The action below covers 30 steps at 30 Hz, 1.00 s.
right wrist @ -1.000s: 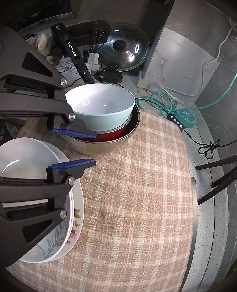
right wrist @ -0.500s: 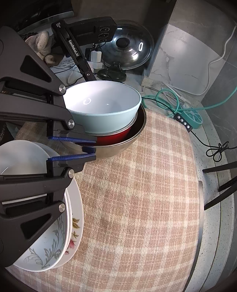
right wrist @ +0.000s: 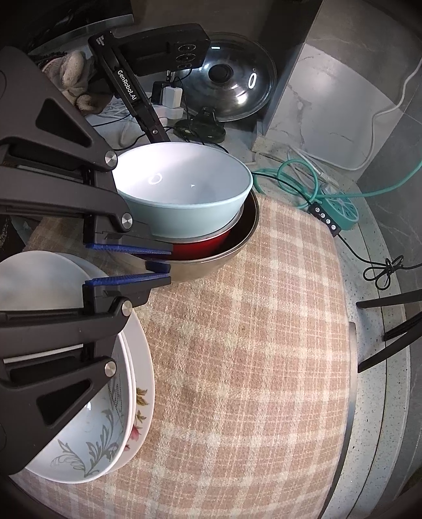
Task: Organize plates and bowls
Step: 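Lift and carry the nested bowls onto the white plate stack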
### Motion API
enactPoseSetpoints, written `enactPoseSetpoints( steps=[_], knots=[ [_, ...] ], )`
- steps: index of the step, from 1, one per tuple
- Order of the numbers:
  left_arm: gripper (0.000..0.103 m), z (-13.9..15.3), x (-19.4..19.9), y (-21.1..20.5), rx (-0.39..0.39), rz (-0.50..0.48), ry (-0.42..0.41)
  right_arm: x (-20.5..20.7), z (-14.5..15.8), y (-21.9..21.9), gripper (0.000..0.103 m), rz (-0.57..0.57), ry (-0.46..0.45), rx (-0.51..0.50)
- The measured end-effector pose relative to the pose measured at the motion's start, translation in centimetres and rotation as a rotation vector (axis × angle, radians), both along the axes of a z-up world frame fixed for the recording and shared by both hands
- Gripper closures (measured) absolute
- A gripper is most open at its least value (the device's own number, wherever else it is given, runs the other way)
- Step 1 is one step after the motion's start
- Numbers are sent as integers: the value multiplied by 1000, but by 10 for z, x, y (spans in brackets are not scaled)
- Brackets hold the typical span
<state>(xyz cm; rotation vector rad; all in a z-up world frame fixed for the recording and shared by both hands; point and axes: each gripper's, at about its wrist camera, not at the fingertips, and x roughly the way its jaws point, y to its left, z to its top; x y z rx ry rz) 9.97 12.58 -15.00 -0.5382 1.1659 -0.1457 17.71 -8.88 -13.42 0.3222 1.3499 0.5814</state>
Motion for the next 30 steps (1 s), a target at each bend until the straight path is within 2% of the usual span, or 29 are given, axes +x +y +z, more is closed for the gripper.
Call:
enactPoseSetpoints(
  steps=[7, 14, 23, 30],
  knots=[
    [92, 10, -7, -4, 19, -6, -26, -8, 9, -4, 91, -2, -22, 14],
    [92, 33, -15, -10, 26, -11, -73, -21, 34, -16, 91, -9, -62, 38],
    [92, 62, -23, -41, 5, -72, -137, -47, 62, -60, 91, -61, -96, 58],
    [92, 69, -28, -78, -13, -138, -147, -65, 69, -104, 91, -102, -97, 45]
  ],
)
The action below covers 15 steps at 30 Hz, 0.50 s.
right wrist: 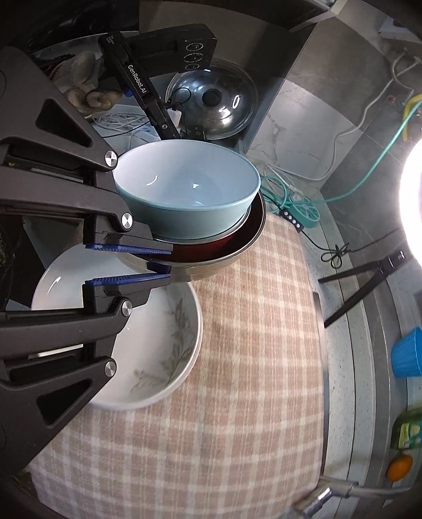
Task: Organize plates and bowls
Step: 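Lift and carry the nested bowls onto the white plate stack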
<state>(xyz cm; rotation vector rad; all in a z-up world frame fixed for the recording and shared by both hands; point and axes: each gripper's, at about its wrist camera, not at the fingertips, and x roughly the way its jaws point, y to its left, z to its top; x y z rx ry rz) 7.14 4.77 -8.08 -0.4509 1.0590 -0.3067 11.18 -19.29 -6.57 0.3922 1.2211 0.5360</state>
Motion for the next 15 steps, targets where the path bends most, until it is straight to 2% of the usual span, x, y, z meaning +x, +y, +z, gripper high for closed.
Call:
enactPoseSetpoints(
  steps=[7, 15],
  knots=[
    [92, -4, -8, -36, -1, -27, 14, -12, -5, -39, 91, -16, 18, -5],
    [92, -12, -18, -60, 17, -38, 43, -21, -21, -62, 91, -8, 52, -18]
  ],
)
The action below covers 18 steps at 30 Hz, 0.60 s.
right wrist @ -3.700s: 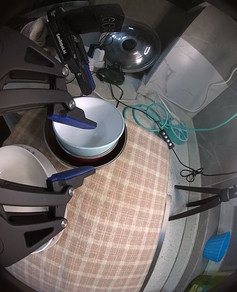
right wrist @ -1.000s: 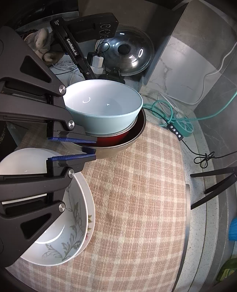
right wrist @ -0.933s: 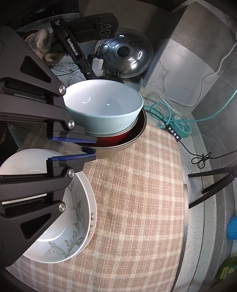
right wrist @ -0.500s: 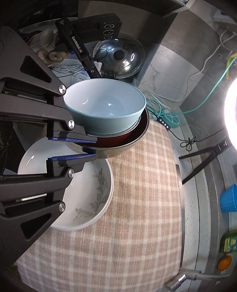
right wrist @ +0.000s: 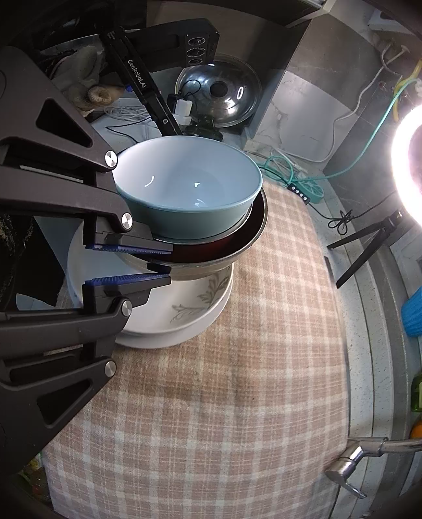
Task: Organize plates and bowls
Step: 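Lift and carry the nested bowls onto the white plate stack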
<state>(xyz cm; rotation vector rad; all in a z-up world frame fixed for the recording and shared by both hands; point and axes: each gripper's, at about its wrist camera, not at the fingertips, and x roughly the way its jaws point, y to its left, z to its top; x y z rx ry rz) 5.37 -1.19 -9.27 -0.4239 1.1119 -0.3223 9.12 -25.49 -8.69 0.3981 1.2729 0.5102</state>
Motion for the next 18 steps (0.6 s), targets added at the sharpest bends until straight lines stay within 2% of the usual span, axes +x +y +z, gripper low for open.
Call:
enactPoseSetpoints(
  steps=[18],
  knots=[
    [93, -13, -3, -15, 12, 2, 45, -4, -19, -9, 91, 16, 52, -13]
  ],
)
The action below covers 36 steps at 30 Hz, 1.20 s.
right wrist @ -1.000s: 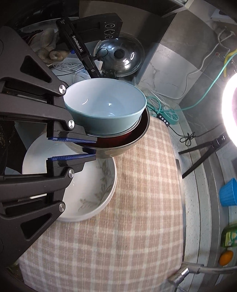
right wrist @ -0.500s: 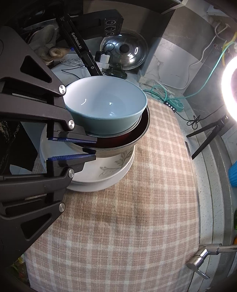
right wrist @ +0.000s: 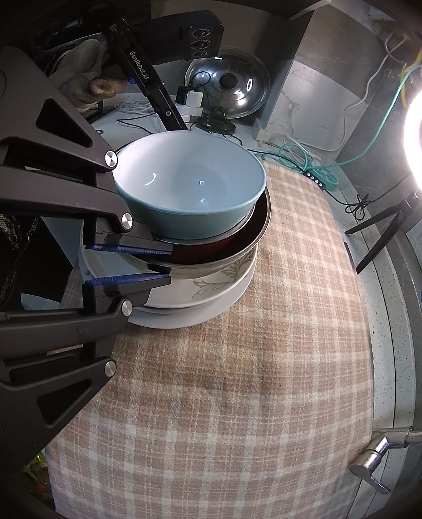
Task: Organize plates and bowls
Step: 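Lift and carry the nested bowls onto the white plate stack, then lower the bowls onto the plates and open the left gripper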
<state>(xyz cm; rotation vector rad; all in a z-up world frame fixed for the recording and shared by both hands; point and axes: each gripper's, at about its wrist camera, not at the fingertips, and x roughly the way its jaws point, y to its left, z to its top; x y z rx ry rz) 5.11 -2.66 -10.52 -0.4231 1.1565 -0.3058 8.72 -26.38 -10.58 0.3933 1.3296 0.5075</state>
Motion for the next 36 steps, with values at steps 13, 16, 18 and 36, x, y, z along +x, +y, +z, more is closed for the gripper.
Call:
enactPoseSetpoints(
  steps=[13, 16, 18, 36],
  knots=[
    [93, -6, -4, 5, 1, 18, 20, -1, 3, 4, 91, 25, -11, 5],
    [94, -5, -6, 7, 4, 24, 18, -2, 5, 6, 90, 33, -23, 6],
    [94, -4, -6, 7, 4, 22, 14, -2, 7, 8, 90, 36, -32, -7],
    [91, 13, -23, 2, 82, 17, -56, -12, 20, -3, 82, 33, -87, -51]
  ],
)
